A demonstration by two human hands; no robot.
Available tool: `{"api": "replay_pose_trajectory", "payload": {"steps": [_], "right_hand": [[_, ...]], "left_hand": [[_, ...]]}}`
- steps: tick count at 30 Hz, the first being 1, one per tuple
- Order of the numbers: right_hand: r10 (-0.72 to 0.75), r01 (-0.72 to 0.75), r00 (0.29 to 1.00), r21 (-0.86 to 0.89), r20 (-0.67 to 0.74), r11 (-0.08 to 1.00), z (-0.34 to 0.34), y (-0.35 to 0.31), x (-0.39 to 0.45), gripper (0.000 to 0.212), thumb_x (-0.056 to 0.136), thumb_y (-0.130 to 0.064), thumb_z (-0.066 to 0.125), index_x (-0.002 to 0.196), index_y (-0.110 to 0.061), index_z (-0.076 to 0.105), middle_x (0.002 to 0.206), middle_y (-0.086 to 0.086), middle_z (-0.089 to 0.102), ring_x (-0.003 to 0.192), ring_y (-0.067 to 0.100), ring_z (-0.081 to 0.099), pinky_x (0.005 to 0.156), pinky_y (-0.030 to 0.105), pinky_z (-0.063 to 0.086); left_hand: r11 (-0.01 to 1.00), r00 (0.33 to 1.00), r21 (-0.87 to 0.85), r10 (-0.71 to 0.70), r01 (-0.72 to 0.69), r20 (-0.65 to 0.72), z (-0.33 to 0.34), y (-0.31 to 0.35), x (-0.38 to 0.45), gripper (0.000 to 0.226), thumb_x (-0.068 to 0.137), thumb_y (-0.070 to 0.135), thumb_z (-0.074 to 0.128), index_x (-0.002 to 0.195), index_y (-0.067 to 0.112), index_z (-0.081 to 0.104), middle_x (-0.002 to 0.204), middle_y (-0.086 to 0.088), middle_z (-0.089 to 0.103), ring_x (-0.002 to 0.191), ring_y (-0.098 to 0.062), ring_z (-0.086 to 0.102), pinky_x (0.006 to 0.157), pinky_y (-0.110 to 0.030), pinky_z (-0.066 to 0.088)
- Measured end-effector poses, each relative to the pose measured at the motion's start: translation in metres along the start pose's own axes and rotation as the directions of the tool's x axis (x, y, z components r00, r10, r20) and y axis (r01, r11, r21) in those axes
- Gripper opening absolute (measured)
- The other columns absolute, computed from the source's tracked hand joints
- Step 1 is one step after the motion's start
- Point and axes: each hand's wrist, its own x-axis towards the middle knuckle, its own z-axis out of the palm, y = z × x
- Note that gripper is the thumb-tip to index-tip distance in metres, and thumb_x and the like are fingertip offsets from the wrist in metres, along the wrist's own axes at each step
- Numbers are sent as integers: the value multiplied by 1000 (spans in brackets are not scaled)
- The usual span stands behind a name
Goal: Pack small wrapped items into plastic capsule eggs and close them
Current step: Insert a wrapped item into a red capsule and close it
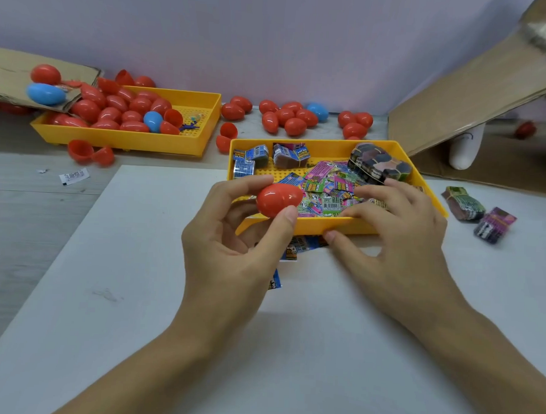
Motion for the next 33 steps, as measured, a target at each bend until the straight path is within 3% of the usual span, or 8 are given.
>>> {"api": "replay_pose_trajectory", "payload": {"steps": [3, 7, 13, 16, 18, 24, 27, 33], "right_hand": [[-8, 28, 996, 219, -90, 975, -2, -1, 2, 10, 77, -27, 76, 84, -23, 70, 109, -7, 67, 118, 22, 54, 107, 34, 29], [58, 36, 990, 621, -131, 783, -13, -8, 3, 17, 79, -15, 79, 84, -29, 70, 88, -10, 71, 91, 11, 65, 77, 15, 47], [84, -133, 991, 873, 105, 469, -10, -21, -3, 25, 76, -21, 77, 101, -21, 76, 72, -3, 74, 59, 7, 66, 57, 18, 52], [84, -261, 965, 888, 248, 378, -7, -19, -5, 31, 77, -28, 75, 108, -25, 72, 69, 5, 73, 57, 19, 60, 52, 25, 50], [72, -280, 959, 878, 274, 389, -7, -20, -5, 32, 78, -32, 74, 110, -29, 70, 69, 8, 73, 59, 22, 59, 51, 27, 50], [53, -234, 971, 873, 234, 428, -8, -23, -6, 28, 84, -29, 69, 112, -34, 69, 71, 16, 71, 62, 27, 59, 50, 38, 51], [16, -210, 974, 873, 226, 439, -7, -22, -8, 27, 88, -18, 66, 113, -27, 67, 70, 7, 72, 57, 11, 62, 51, 24, 49], [-6, -38, 998, 620, 68, 784, -7, -18, -9, 22, 87, -36, 67, 107, -31, 73, 88, -10, 62, 78, 13, 62, 61, 19, 48]], "left_hand": [[1000, 1000, 14, 16, -16, 18, -1, -2, 1, 28, 81, 7, 72, 107, 13, 64, 112, -16, 64, 101, -18, 70, 76, -24, 59], [999, 998, -8, 35, -34, 53, -3, -4, 1, 25, 79, -3, 66, 101, 7, 59, 108, -9, 66, 103, -17, 69, 77, -22, 57], [996, 979, 94, -15, -4, 205, -2, -2, -2, 34, 76, -7, 47, 97, 15, 62, 86, -5, 62, 82, -13, 63, 67, -24, 55], [990, 966, 133, -79, 48, 244, -2, 1, -4, 23, 84, 13, 53, 101, 18, 68, 91, -3, 65, 80, -18, 66, 67, -33, 60], [986, 966, 153, -103, 67, 236, -1, 2, -5, 24, 85, 31, 59, 102, 19, 70, 95, -4, 66, 77, -21, 68, 62, -36, 60], [961, 970, 253, -162, 114, 181, 1, -4, -3, 16, 86, 33, 64, 95, 26, 75, 80, 10, 66, 65, -6, 61, 54, -19, 48], [974, 986, 217, -92, 61, 137, -1, -3, 0, 15, 90, 28, 66, 83, 17, 71, 69, 6, 60, 55, -7, 56, 52, -18, 44], [986, 998, 168, 7, -17, 58, -1, 2, 0, 18, 91, 25, 66, 83, 10, 68, 67, 1, 57, 56, -10, 55, 49, -14, 46]]}}
